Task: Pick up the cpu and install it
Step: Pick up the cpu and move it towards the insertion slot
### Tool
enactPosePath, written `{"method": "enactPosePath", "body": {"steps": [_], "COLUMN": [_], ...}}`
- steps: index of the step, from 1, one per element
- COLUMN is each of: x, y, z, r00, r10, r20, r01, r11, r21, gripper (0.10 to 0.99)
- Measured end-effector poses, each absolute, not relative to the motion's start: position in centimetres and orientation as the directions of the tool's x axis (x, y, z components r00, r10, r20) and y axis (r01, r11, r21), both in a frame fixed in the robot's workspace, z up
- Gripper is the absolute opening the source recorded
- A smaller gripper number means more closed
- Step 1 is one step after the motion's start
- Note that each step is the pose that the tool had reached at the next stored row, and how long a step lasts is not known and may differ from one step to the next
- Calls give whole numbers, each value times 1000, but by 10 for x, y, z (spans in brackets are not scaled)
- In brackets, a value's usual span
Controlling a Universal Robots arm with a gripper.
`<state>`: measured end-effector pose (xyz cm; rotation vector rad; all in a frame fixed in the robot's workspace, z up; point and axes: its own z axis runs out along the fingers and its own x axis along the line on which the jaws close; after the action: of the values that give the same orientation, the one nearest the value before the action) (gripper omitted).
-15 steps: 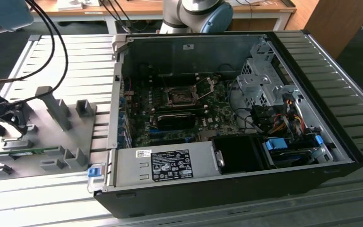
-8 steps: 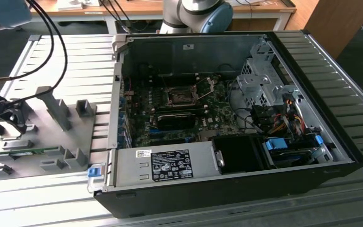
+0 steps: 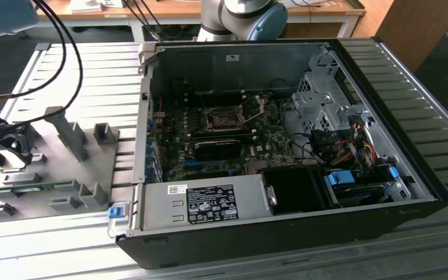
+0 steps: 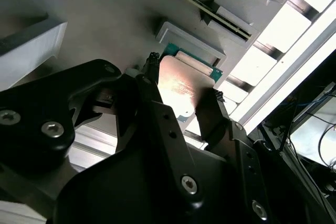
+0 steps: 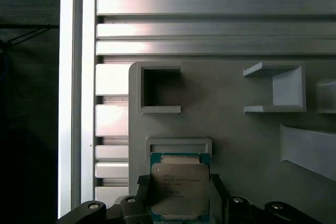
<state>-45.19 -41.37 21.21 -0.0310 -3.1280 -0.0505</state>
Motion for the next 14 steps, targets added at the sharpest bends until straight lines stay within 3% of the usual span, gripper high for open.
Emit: {"method": "enactPosePath", "body": {"steps": [14], "x": [-452], "y": [-414], "z": [222], "r00": [-1000], "r10": [20], "r20": [13], "r01": [20], "r11": [999], "r21": [34], "gripper": [533]}}
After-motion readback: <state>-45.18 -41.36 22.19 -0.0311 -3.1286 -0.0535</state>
